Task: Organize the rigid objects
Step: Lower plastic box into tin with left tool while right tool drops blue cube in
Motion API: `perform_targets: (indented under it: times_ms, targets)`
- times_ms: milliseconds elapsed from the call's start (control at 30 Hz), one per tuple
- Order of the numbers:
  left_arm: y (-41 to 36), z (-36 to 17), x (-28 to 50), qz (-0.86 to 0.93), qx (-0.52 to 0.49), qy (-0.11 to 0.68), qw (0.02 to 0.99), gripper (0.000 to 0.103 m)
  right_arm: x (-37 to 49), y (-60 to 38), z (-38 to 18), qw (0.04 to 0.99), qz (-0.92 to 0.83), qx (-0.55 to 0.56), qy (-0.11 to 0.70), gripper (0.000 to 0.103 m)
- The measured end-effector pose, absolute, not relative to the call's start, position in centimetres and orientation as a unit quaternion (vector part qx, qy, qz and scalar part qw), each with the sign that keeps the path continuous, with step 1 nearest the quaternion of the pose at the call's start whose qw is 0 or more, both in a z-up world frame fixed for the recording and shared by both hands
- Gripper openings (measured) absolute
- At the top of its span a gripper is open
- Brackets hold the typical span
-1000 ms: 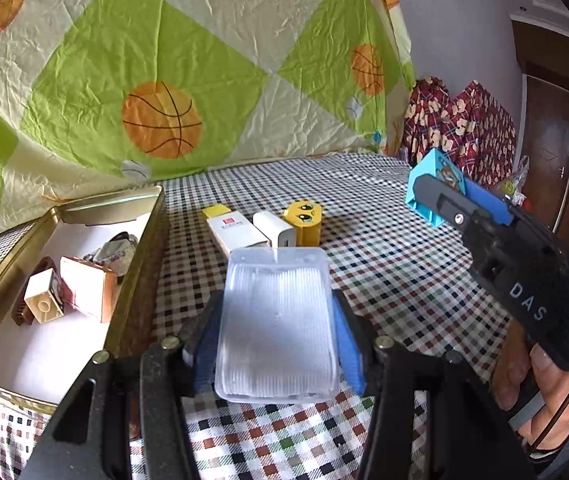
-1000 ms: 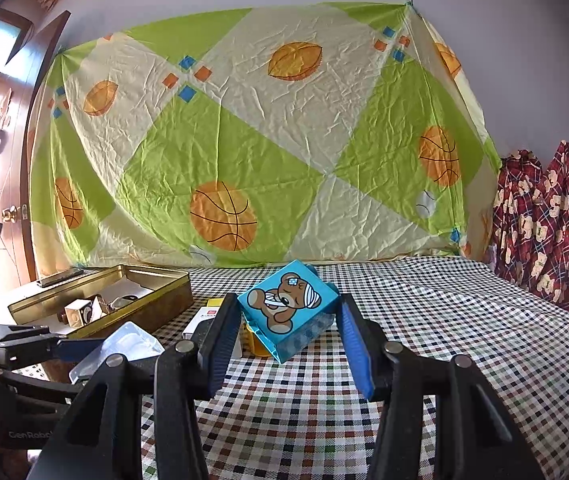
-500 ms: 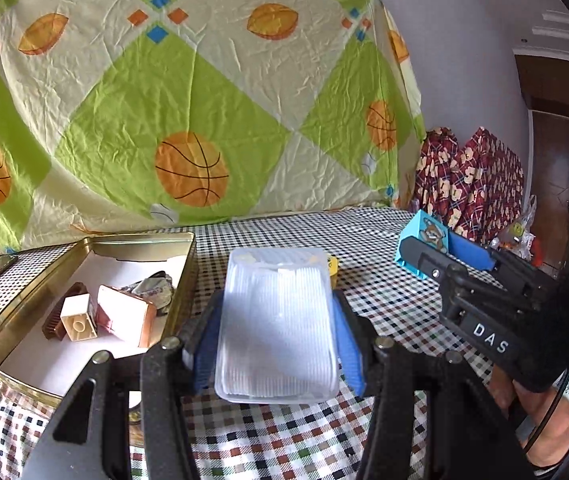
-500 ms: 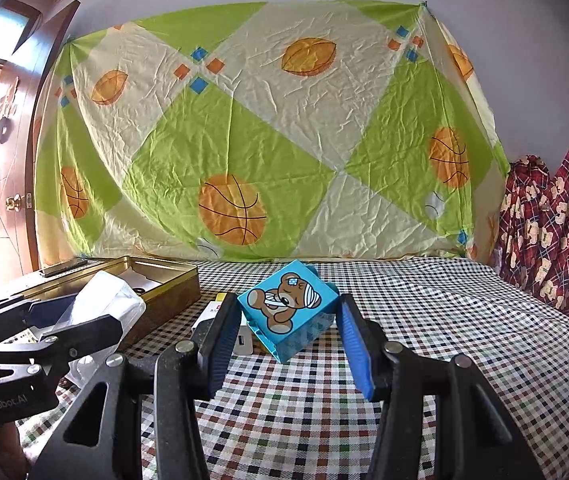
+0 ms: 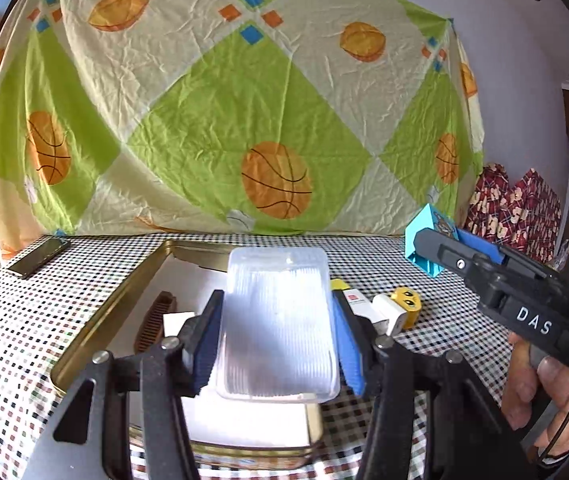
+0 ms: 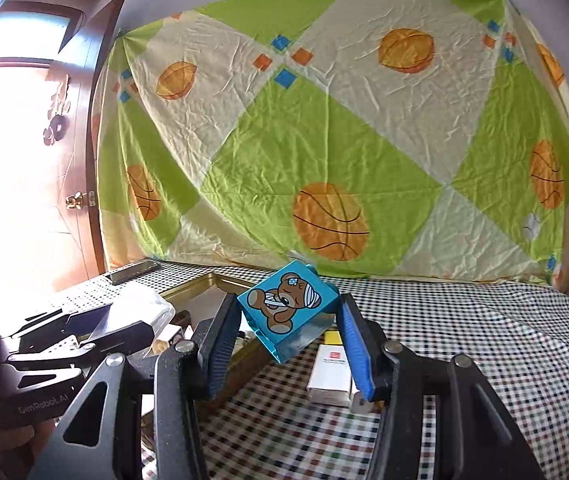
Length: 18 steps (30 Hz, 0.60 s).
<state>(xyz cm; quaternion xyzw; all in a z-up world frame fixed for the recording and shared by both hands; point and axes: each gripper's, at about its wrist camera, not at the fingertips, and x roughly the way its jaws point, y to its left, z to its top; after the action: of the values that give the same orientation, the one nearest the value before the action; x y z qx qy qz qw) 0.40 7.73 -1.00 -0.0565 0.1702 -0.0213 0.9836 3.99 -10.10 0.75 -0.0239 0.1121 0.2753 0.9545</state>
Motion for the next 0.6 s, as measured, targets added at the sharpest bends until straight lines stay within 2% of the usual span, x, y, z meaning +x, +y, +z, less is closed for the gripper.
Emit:
perform_targets:
  times_ms: [300,600]
  targets:
    - [13.7,-1.8,4.1,0.026,-0.081,0.231,0.969,0.051,8.6,-1.5,-1.0,0.922,0.333,-0.061,0.188,0.052]
    - [16.4,-3.2,5.6,0.052,-0.097,0.273,0.956,0.051,10.1,2.5,-3.1,0.899,0.358,-0.089,0.235,0.052]
